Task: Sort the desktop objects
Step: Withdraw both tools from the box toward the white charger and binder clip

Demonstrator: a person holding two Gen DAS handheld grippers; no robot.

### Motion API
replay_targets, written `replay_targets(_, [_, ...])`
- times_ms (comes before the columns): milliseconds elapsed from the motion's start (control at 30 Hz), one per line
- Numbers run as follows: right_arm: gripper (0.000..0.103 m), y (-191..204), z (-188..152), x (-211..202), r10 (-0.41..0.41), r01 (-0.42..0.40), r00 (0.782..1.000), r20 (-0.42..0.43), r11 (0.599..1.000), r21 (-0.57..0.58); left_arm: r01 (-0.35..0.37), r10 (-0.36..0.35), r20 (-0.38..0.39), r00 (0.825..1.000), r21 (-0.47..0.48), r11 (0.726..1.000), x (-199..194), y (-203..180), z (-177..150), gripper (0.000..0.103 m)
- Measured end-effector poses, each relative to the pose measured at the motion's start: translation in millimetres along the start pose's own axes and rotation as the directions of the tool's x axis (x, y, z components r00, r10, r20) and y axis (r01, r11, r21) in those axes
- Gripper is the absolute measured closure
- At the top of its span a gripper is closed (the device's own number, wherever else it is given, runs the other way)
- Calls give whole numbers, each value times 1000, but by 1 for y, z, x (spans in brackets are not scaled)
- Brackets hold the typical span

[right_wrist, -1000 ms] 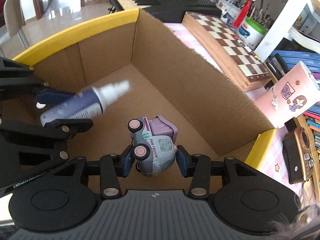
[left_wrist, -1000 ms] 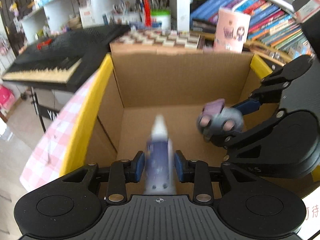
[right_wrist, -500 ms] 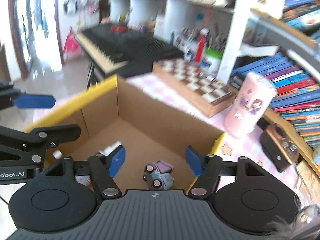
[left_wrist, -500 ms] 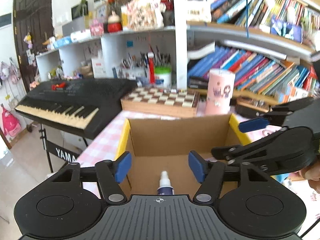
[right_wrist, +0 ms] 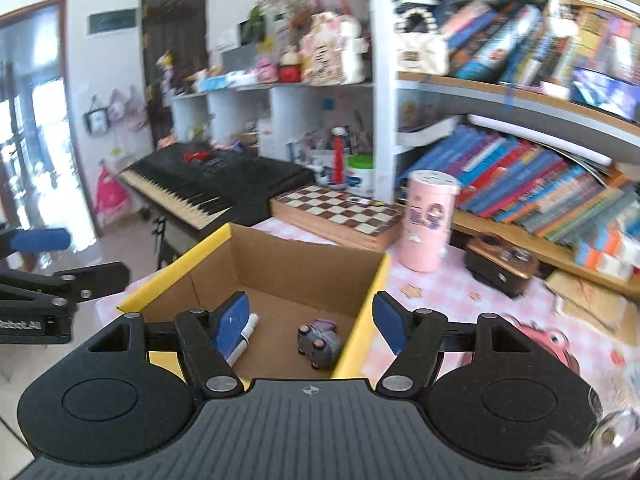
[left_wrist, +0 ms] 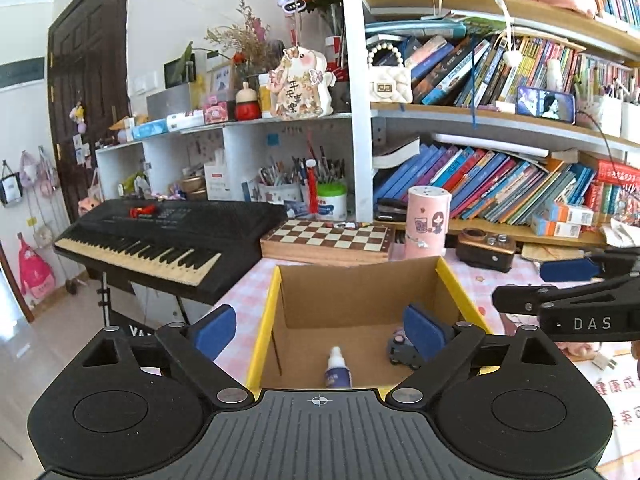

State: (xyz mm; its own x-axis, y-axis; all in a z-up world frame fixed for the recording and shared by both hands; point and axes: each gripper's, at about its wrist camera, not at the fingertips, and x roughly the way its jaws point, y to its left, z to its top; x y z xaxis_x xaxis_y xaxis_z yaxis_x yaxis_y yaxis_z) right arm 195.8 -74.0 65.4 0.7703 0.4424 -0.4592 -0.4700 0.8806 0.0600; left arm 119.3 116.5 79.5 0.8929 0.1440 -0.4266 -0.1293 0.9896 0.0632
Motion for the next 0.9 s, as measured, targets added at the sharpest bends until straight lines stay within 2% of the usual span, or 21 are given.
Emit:
replay_targets(333, [37, 4, -47, -54, -160, 157, 987, 13, 980, 126, -1, 1, 1, 1000, -21, 1000, -39, 0, -27, 8])
replay_targets(467, [37, 11, -68, -71, -195, 194, 981, -9, 971, 142, -8, 7, -29, 1000, -33, 999, -50, -1, -42, 8])
replay_targets(900, [33, 49, -118, -101, -190, 201, 977, -98, 973, 118, -10, 5, -111, 994, -40, 999, -83, -8, -91, 8])
